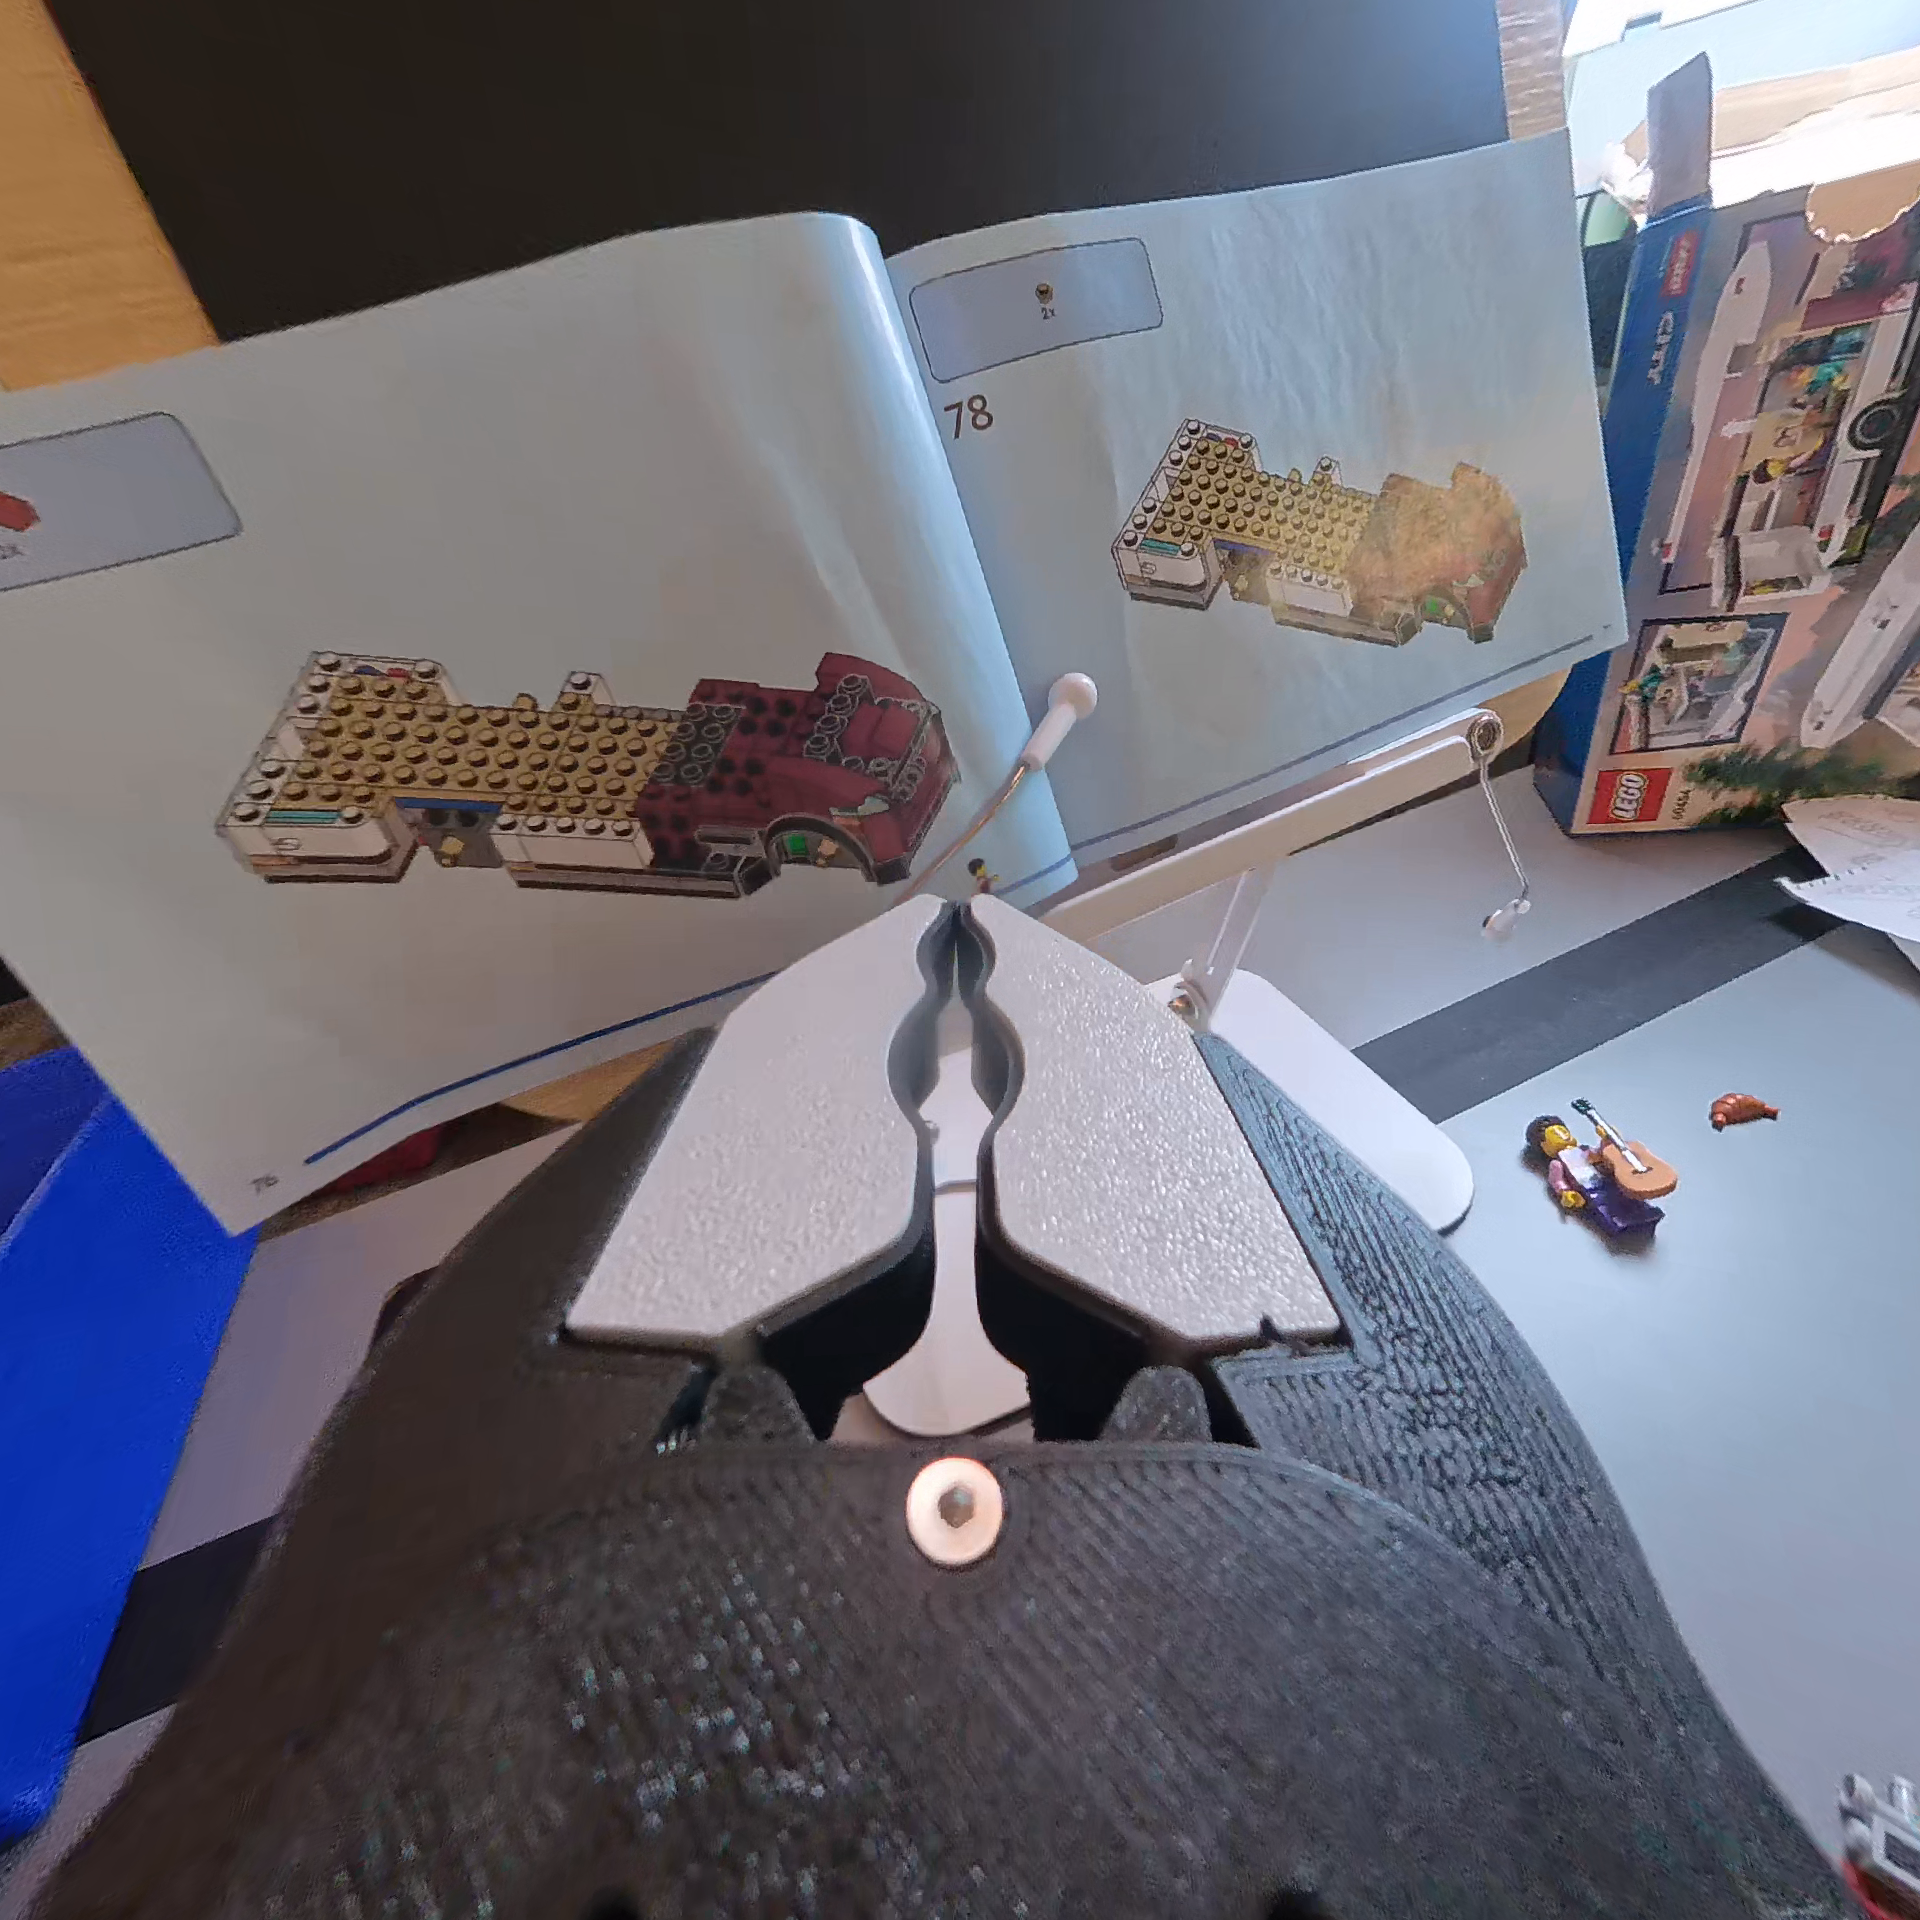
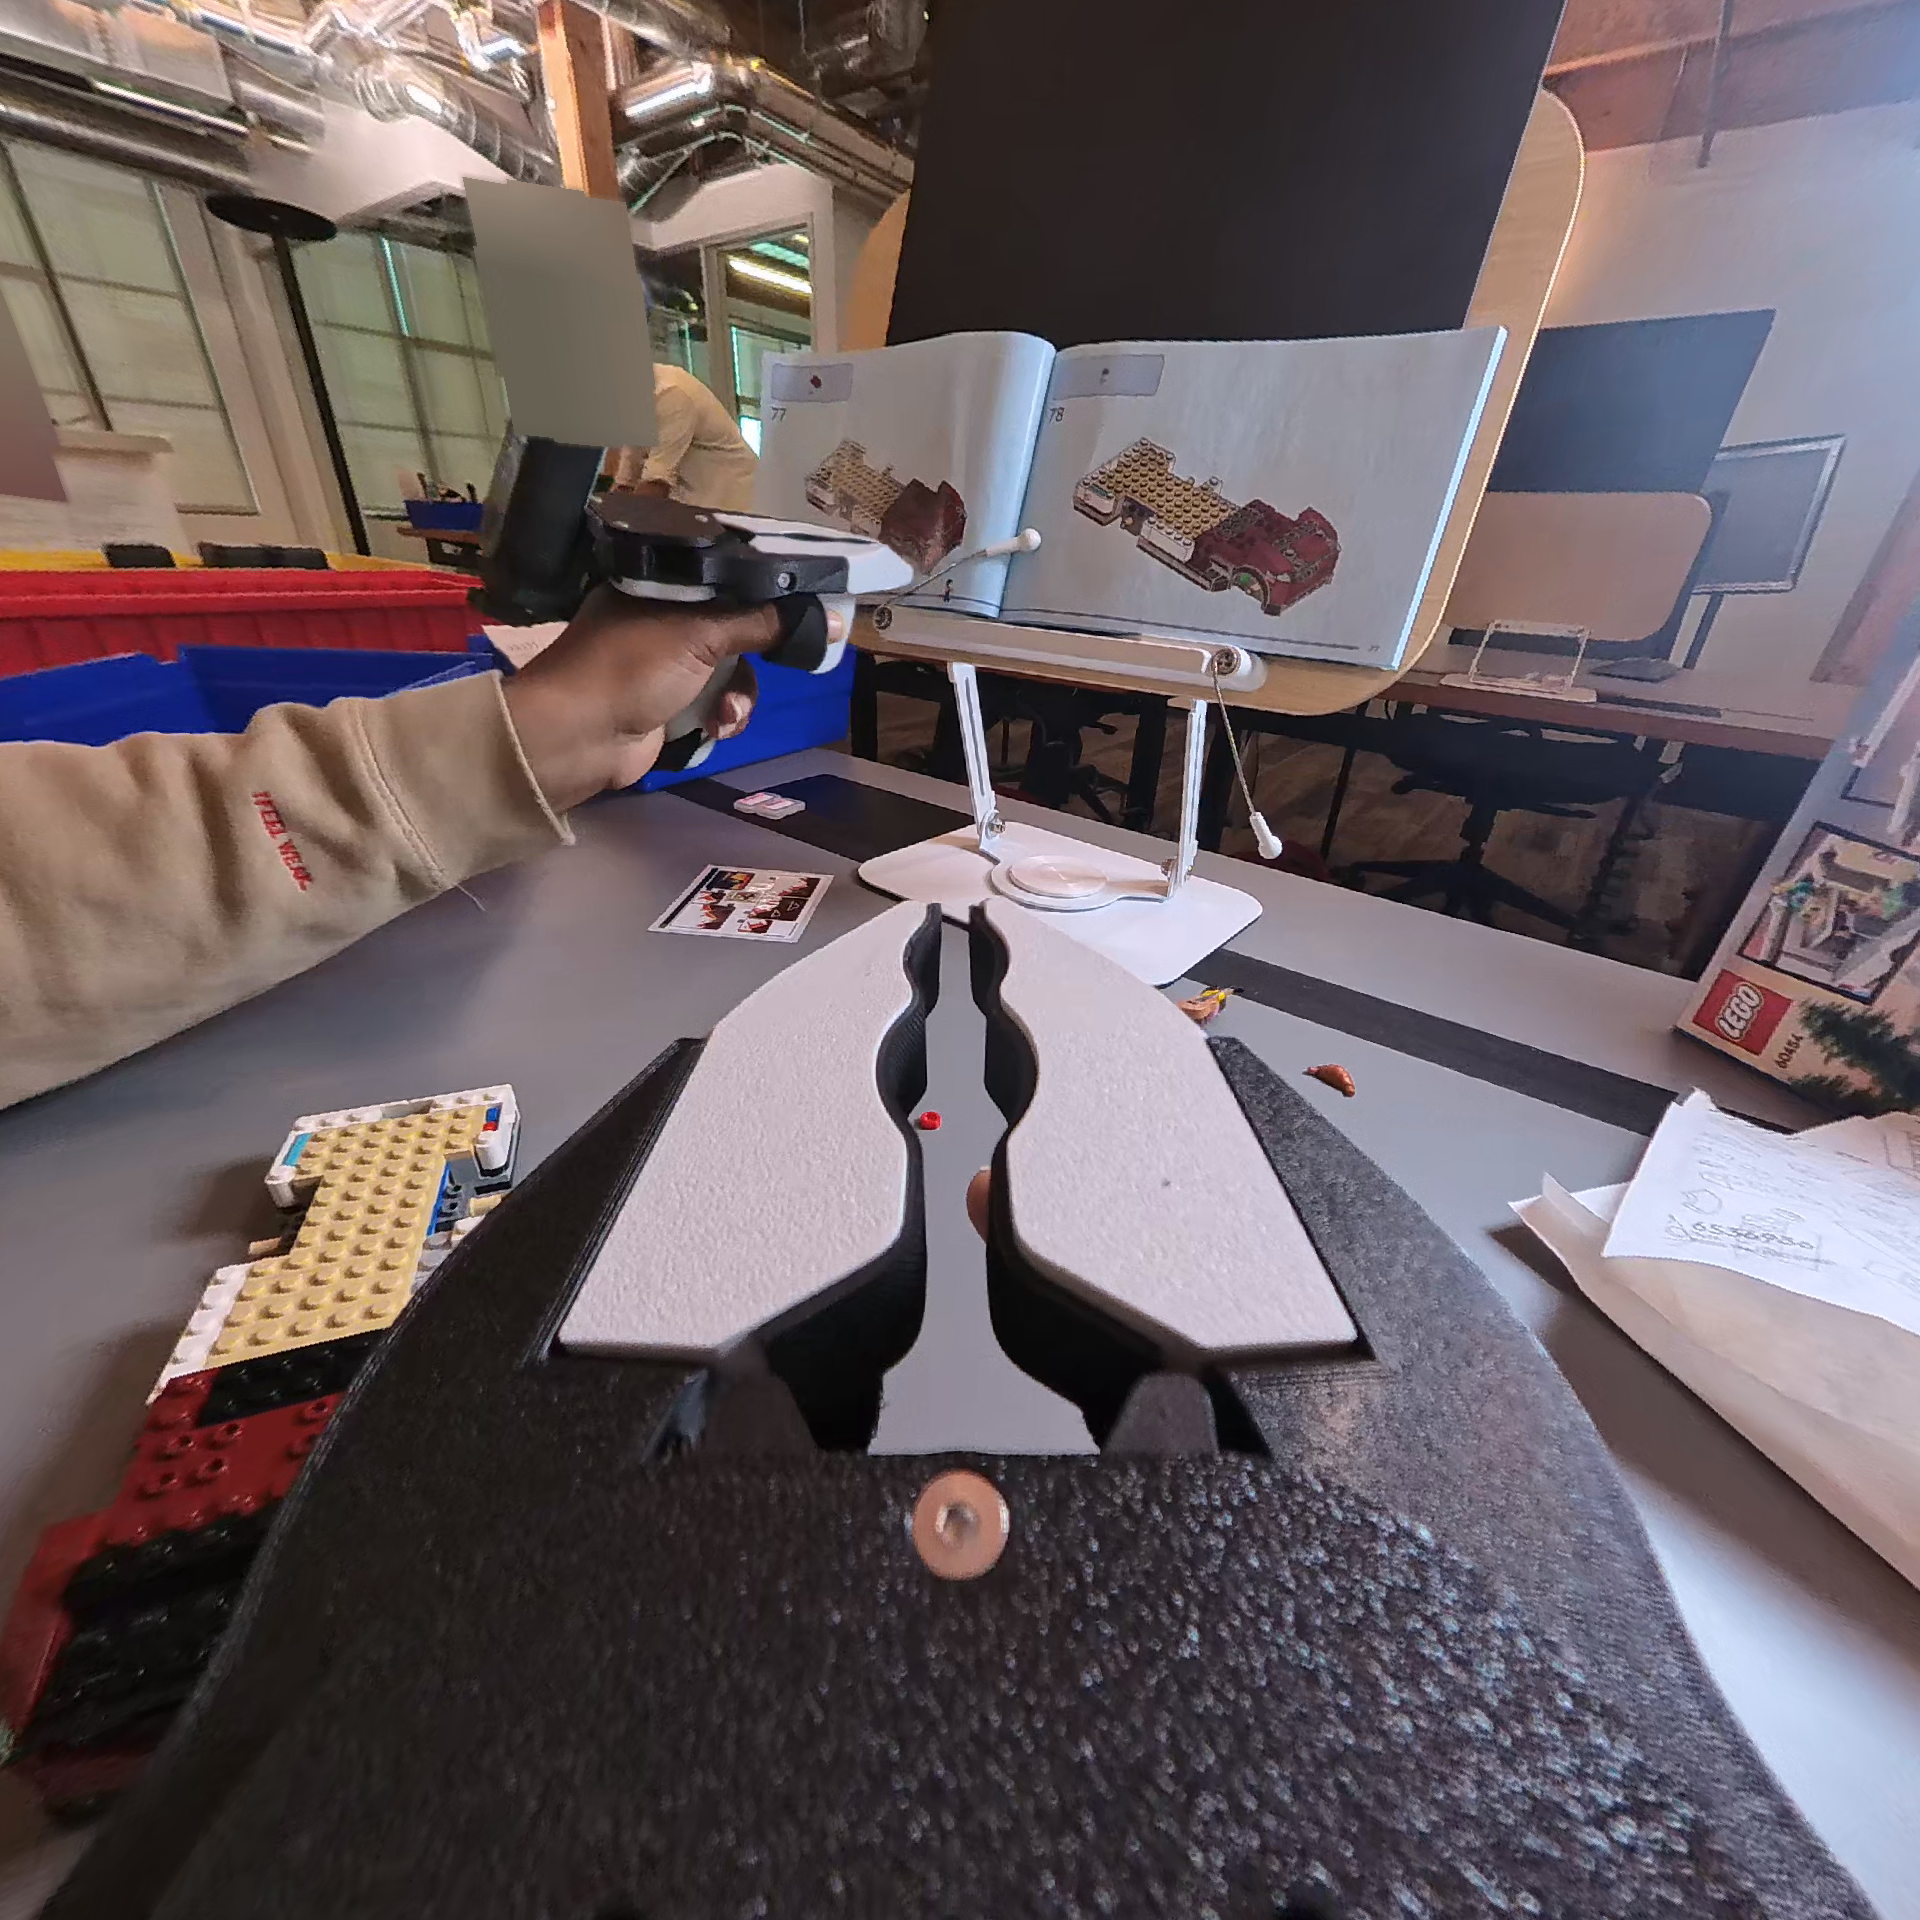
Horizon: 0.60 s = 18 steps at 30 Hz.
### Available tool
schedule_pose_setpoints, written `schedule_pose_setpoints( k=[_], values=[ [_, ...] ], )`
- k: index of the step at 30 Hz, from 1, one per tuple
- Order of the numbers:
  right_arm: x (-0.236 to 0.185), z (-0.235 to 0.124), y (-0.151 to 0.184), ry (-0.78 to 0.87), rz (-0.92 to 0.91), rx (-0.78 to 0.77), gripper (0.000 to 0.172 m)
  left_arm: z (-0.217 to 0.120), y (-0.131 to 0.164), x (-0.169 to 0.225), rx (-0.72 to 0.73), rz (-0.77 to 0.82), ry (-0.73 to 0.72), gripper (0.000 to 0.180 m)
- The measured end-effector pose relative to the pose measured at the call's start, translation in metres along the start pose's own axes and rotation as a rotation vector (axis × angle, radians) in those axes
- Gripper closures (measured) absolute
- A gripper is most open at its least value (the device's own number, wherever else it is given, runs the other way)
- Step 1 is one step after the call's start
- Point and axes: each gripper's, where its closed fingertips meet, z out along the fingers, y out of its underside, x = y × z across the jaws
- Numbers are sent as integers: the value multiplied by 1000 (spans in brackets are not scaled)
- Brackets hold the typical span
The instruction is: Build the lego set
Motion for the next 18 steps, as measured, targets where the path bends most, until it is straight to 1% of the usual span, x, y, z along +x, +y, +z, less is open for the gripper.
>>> schedule_pose_setpoints(
  k=[2, 4, 7, 9, 12, 15, 18],
  values=[
    [2, 0, 0, 13, -12, -2, 166, -7, 1, -8, 3, 2, -24, 180],
    [9, 3, 3, 52, -35, -20, 166, -13, 5, -19, -11, -37, -37, 180],
    [38, 30, 7, 136, -154, -95, 160, -24, 9, -32, -24, -70, -58, 180],
    [58, 64, -3, 146, -196, -88, 156, -33, 10, -36, -24, -78, -72, 180],
    [94, 128, -22, 193, -260, -58, 155, -45, 9, -36, -24, -79, -86, 180],
    [124, 188, -30, 221, -249, -65, 156, -54, 9, -38, -24, -83, -99, 180],
    [147, 225, -28, 254, -208, -103, 159, -61, 13, -42, -20, -85, -115, 180]
  ],
)
